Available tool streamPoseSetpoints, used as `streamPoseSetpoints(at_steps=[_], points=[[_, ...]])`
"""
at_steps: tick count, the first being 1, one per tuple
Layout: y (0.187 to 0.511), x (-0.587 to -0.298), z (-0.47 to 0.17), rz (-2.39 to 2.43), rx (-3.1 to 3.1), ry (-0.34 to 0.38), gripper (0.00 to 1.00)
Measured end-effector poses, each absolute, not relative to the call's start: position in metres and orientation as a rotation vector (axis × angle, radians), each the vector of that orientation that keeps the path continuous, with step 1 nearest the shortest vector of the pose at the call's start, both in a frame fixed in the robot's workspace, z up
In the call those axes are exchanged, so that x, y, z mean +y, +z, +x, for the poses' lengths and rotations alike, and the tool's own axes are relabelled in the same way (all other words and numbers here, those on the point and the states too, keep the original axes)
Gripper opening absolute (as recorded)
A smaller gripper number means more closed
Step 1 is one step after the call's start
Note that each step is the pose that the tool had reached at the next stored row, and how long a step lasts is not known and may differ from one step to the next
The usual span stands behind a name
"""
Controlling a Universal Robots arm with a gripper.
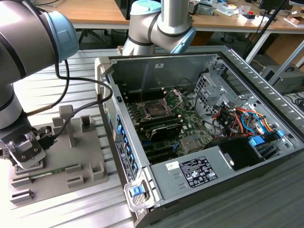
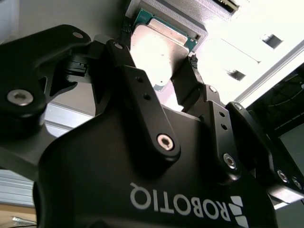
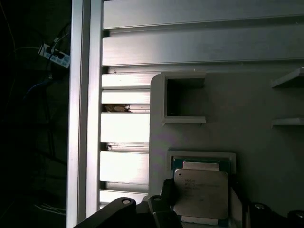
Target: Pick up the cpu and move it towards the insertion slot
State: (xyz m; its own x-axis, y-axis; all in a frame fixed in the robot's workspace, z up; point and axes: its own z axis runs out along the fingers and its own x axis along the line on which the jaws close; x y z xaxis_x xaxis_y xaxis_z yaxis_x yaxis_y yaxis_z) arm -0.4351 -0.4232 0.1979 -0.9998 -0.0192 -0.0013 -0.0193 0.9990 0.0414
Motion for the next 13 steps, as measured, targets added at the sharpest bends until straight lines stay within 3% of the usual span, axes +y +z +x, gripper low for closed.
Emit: streamPoseSetpoints(at_steps=[13], points=[[0.2011,-0.4232,-0.4351,-0.03,3.14,0.065,0.55]])
